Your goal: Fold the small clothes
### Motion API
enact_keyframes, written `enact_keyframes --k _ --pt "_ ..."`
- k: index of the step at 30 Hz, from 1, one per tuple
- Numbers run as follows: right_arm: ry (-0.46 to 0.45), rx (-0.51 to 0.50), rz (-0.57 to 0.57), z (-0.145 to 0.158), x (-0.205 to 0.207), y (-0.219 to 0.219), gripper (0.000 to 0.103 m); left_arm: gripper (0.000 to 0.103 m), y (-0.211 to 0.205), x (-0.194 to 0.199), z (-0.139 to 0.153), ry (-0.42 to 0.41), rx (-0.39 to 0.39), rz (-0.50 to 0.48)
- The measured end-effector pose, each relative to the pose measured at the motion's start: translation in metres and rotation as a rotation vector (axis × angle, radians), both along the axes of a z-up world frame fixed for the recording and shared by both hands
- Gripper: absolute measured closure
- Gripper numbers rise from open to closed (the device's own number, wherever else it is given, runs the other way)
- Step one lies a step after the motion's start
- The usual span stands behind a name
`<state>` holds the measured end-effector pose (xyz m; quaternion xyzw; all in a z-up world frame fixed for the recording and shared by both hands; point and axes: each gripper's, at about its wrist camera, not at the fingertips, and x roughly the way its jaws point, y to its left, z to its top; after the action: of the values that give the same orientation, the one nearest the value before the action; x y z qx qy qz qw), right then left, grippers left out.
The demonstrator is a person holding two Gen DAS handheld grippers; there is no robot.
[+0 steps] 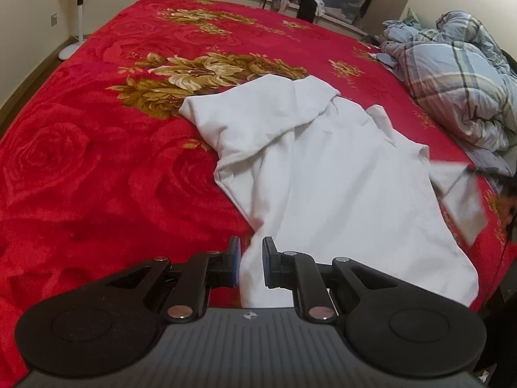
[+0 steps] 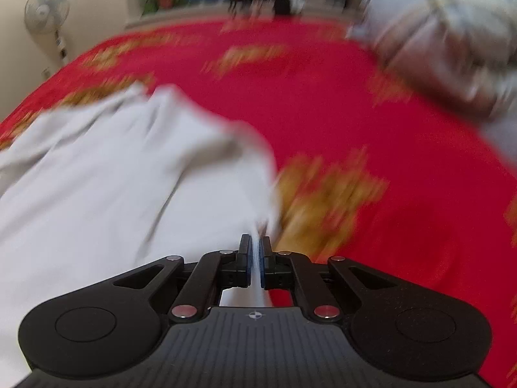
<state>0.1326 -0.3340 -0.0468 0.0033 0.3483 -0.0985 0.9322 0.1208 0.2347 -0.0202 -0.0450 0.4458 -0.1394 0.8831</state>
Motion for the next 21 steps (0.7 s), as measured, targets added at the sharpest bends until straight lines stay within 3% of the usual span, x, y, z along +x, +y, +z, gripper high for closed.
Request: enact_keyframes --k 5,7,9,13,14,17,21 --pt "-0.2 -0.373 -0.174 0.047 0.025 -0.046 0.1 0.088 -0.009 0.02 -0.005 0.011 -0.003 0.011" --pt "-0.218 -0.393 -0.212 0.048 0.026 -0.063 0.099 0.088 -0.014 0.026 -0.007 0.015 0.0 0.002" --pt "-0.113 -0.28 -0.246 0.031 0.031 -0.09 0.096 0.088 -0.018 0.03 -0.008 0.02 0.004 -0.007" --pt "0.072 0.11 -0.31 -0.019 0.031 -0.141 0.095 0.088 -0.024 0.036 -0.011 0.029 0.006 -0.022" --pt "0.035 0.203 -0.304 -0.021 0.028 -0.15 0.095 0.088 -0.026 0.037 -0.011 0.029 0.011 -0.028" --pt "-0.065 0.342 -0.289 -0.022 0.028 -0.163 0.086 0.088 -0.029 0.039 -0.013 0.032 0.016 -0.034" --pt "-0.029 0.583 -0.452 -0.046 0.022 -0.195 0.08 0.088 -0.031 0.042 -0.015 0.036 0.025 -0.037"
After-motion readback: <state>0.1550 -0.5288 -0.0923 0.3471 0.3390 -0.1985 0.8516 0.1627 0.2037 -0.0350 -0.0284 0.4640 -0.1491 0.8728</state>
